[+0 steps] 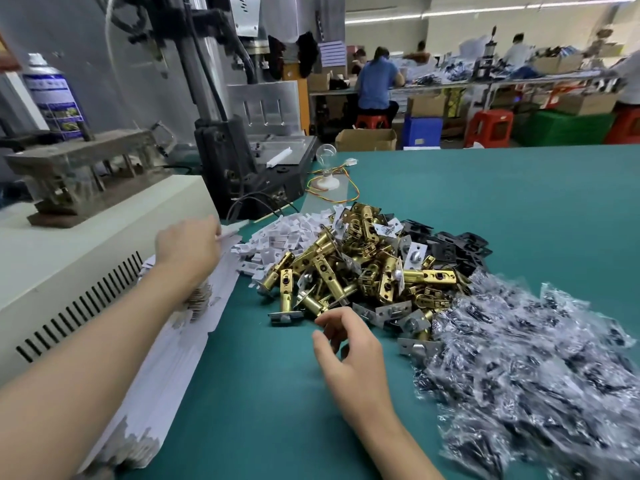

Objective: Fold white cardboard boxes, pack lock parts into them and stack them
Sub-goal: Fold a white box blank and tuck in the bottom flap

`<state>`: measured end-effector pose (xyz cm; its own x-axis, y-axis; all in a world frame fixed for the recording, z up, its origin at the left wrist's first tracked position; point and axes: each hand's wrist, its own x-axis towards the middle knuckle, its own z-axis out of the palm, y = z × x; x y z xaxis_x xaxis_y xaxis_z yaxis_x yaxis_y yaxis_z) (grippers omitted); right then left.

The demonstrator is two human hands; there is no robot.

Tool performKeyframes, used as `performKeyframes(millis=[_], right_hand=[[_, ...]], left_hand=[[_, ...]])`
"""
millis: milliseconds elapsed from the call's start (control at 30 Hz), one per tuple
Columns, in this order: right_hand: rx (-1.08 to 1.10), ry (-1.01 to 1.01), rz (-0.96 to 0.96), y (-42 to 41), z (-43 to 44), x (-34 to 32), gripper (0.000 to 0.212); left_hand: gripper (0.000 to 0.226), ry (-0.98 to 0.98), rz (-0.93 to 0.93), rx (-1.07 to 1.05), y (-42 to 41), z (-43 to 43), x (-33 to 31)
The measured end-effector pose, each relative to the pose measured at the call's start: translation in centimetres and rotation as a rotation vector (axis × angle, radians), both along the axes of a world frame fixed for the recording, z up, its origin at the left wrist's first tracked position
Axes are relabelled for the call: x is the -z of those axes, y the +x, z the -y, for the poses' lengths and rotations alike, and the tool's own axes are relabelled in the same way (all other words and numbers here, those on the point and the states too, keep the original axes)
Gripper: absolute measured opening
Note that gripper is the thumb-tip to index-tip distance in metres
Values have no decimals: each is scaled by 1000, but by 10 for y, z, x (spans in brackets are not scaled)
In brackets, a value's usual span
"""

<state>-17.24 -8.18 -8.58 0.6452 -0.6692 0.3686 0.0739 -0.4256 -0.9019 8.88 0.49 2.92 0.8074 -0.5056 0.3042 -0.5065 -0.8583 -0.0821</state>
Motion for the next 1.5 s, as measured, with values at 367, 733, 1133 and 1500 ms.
performKeyframes(millis=[367,733,1133,1500], right_hand=[[-87,367,167,-5,6,-15,29],[-148,562,118,-19,10,-15,29],[-328,773,-48,-13,1,-22,27],[-655,1014,-63,-22,15,-31,59]], left_hand=[[17,-1456,-994,512,-157,4,54],[61,-1548,-1734,414,-173,-2,92],[29,-1399,-1082,623,-178,5,99],[38,-1103,-853,655,-154,10,103]])
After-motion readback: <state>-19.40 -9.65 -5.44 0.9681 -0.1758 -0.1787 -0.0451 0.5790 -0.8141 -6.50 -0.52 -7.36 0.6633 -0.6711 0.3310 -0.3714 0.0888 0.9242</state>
